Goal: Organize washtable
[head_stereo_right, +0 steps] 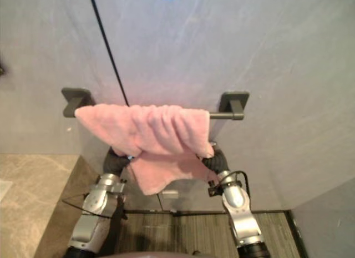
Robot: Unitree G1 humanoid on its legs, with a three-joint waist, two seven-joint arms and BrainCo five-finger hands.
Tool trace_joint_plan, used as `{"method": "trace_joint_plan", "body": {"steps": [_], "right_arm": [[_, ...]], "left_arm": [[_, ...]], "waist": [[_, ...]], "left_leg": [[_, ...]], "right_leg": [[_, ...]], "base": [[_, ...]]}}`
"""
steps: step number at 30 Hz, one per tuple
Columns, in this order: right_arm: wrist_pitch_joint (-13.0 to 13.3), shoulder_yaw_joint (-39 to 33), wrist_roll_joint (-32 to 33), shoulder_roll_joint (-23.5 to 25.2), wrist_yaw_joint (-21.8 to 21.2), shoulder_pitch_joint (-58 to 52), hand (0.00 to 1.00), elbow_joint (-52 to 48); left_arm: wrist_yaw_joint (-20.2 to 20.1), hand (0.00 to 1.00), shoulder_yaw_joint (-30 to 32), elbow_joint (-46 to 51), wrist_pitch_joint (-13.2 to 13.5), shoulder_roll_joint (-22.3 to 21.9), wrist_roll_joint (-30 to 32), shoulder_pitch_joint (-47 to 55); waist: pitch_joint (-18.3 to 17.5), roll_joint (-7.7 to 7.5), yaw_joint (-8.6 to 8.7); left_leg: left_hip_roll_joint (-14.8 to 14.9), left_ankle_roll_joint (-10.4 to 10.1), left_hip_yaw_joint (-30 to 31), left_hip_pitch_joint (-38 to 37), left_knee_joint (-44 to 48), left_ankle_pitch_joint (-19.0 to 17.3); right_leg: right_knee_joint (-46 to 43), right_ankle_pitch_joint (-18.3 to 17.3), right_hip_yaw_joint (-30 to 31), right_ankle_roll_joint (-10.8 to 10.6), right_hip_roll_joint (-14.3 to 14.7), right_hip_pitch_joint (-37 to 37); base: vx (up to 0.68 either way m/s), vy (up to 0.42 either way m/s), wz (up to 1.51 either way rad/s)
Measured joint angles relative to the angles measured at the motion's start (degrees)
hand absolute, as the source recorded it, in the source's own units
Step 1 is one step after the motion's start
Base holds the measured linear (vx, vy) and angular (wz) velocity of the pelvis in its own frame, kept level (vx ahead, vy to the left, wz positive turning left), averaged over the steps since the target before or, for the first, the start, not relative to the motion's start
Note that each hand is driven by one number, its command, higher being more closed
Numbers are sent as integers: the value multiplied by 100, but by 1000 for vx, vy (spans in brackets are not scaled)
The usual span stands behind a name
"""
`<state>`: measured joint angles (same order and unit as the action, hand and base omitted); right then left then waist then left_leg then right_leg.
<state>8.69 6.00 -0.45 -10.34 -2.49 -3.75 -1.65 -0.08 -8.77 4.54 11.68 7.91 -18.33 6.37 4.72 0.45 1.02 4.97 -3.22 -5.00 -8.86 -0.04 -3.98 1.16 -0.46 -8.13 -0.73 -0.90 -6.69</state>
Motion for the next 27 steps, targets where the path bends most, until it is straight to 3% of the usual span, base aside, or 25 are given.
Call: {"method": "trace_joint_plan", "body": {"steps": [19,27], "right_arm": [[3,-245,-17,339,-3,-242,100,124],[169,-318,-16,444,-1,-216,100,325]], "left_arm": [[-12,100,29,-319,-20,-176,57,-23],[-80,100,43,-473,-18,-207,60,-67]], "waist": [[126,-4,122],[125,-5,121]], "left_leg": [[-10,16,-17,-47,5,-30],[-20,16,-3,-5,5,-29]], "right_leg": [[-129,-73,20,-36,-22,22],[-216,-124,10,-62,-37,99]], "base": [[-7,0,0],[0,0,0]]}}
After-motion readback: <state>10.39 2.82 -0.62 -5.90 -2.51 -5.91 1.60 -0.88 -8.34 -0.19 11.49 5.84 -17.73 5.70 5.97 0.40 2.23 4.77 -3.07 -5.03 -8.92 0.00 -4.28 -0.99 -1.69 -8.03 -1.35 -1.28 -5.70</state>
